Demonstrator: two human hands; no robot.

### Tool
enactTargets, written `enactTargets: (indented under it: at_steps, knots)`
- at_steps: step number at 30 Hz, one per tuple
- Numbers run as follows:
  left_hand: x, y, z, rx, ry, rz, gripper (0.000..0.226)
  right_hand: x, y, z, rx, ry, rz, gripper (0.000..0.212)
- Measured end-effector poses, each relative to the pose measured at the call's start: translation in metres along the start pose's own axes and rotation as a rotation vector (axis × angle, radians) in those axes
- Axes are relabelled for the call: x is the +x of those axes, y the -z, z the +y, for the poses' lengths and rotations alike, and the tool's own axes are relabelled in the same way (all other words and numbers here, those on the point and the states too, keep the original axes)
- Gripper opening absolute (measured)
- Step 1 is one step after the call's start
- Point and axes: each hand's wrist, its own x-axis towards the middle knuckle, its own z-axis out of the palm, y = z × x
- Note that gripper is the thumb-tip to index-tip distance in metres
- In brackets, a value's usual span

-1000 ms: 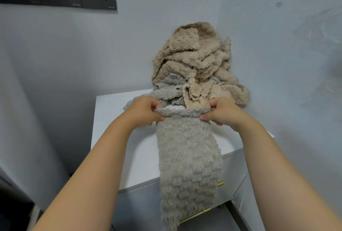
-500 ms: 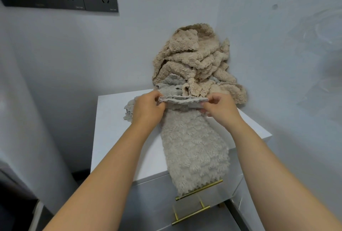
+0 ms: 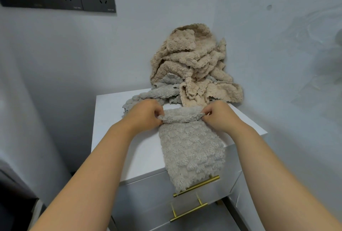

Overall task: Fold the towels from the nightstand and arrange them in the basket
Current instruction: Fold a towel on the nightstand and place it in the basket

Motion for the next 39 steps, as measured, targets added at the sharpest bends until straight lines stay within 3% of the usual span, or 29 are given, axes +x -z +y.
enactTargets:
  at_steps: [3, 6, 8, 10, 12, 14, 17, 20, 23, 26, 29, 34, 39]
  knots:
    - [0.0, 0.0, -0.002, -0.038, -0.002, -0.073, 0.015, -0.001, 0.006, -0.008, -0.045, -0.017, 0.003, 0.029]
    - [0.002, -0.002, 0.0, -0.108, 0.057, -0.015, 0.024, -0.003, 0.011, -0.023, -0.011, 0.092, 0.145, 0.025]
    - [0.003, -0.006, 0.004, -0.113, 0.096, 0.007, 0.033, -0.005, 0.007, -0.028, 0.022, 0.119, 0.052, 0.016]
    - [0.002, -0.011, 0.008, -0.099, 0.13, 0.018, 0.028, -0.005, -0.002, -0.025, 0.011, 0.088, -0.079, 0.009]
    - [0.003, -0.015, 0.01, -0.125, 0.161, 0.007, 0.022, -0.004, -0.004, -0.02, 0.002, 0.063, -0.094, 0.006]
    - [0.003, -0.015, 0.011, -0.158, 0.193, -0.037, 0.035, -0.002, 0.0, -0.02, -0.036, 0.065, -0.062, 0.008]
    - [0.004, -0.012, 0.012, -0.143, 0.196, -0.094, 0.06, -0.001, 0.004, -0.019, -0.116, 0.124, -0.015, 0.03]
    - [0.003, -0.005, 0.015, -0.156, 0.159, -0.12, 0.063, -0.004, 0.009, -0.022, 0.029, 0.138, -0.117, 0.062]
    - [0.001, 0.003, 0.019, -0.158, 0.111, -0.12, 0.062, -0.007, 0.011, -0.025, 0.028, 0.147, -0.186, 0.07]
    - [-0.001, 0.007, 0.018, -0.197, 0.066, -0.045, 0.055, -0.007, 0.012, -0.028, -0.01, 0.118, -0.208, 0.05]
    - [-0.002, 0.007, 0.017, -0.19, 0.051, 0.091, 0.048, -0.006, 0.01, -0.033, -0.006, 0.086, -0.082, 0.022]
    - [0.0, 0.003, 0.015, -0.109, 0.038, 0.11, 0.055, -0.003, -0.007, -0.035, -0.141, 0.135, 0.208, 0.014]
    - [-0.001, -0.003, 0.02, -0.044, -0.026, 0.266, 0.032, -0.002, -0.014, -0.03, -0.139, 0.17, 0.301, 0.02]
